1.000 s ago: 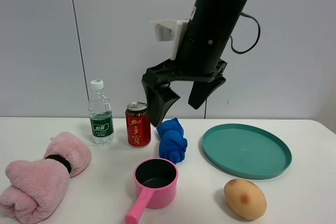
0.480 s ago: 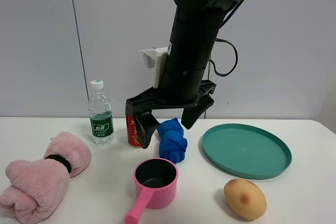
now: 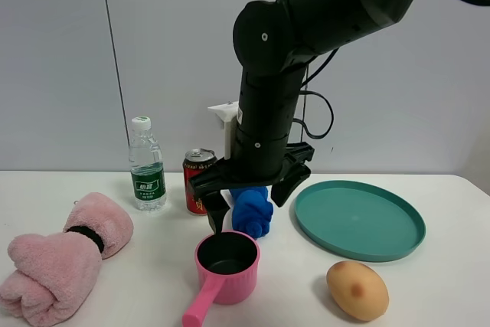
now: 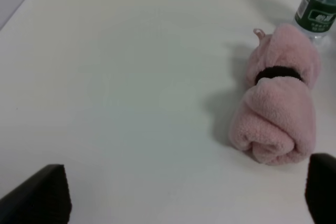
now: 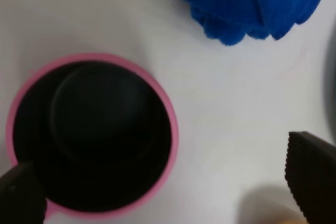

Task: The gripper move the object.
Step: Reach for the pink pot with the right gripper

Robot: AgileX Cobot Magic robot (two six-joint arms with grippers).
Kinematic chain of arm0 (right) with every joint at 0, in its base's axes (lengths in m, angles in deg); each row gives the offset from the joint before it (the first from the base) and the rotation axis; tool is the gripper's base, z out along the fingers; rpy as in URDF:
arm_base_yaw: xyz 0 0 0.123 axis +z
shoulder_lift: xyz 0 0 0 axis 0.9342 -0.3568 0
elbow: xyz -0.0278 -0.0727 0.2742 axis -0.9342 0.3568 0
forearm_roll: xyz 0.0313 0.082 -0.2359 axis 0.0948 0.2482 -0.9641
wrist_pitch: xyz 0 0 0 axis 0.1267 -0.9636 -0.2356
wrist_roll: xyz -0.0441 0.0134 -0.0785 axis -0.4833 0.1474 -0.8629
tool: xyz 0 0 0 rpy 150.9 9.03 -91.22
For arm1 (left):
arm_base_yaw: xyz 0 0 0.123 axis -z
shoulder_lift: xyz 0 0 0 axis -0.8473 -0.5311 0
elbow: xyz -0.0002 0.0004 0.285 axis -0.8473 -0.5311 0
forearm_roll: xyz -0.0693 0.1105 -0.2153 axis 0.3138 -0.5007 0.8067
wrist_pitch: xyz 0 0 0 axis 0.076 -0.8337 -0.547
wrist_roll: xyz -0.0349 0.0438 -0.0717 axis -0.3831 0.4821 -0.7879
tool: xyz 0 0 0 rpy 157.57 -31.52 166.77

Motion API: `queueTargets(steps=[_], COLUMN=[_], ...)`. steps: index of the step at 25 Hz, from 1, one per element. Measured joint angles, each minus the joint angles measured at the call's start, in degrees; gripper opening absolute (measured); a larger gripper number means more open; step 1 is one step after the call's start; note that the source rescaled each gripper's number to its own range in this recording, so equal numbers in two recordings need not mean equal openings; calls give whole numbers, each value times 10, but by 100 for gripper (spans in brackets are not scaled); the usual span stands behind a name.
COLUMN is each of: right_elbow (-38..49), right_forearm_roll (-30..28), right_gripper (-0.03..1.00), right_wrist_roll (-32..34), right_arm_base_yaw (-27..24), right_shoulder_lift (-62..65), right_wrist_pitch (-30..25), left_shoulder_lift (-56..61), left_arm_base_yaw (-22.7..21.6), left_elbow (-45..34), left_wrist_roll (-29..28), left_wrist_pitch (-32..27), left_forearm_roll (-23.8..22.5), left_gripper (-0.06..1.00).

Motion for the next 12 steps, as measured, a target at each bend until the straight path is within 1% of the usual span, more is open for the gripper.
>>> queueTargets(steps=[8, 12], right_elbow=[0, 0], right_forearm_roll=[-1, -6], right_gripper=[91, 91], right_wrist_roll=[85, 102], right_arm_base_yaw=[0, 0], right_shoulder_lift=[-25, -25], right_wrist_pitch=[27, 39], left_shoulder_lift=[0, 0], left_arm_base_yaw=[0, 0], left_elbow=[0, 0], left_wrist_roll=[0, 0], left_wrist_pitch=[0, 0], left_forearm_roll=[0, 0], left_gripper=[100, 100])
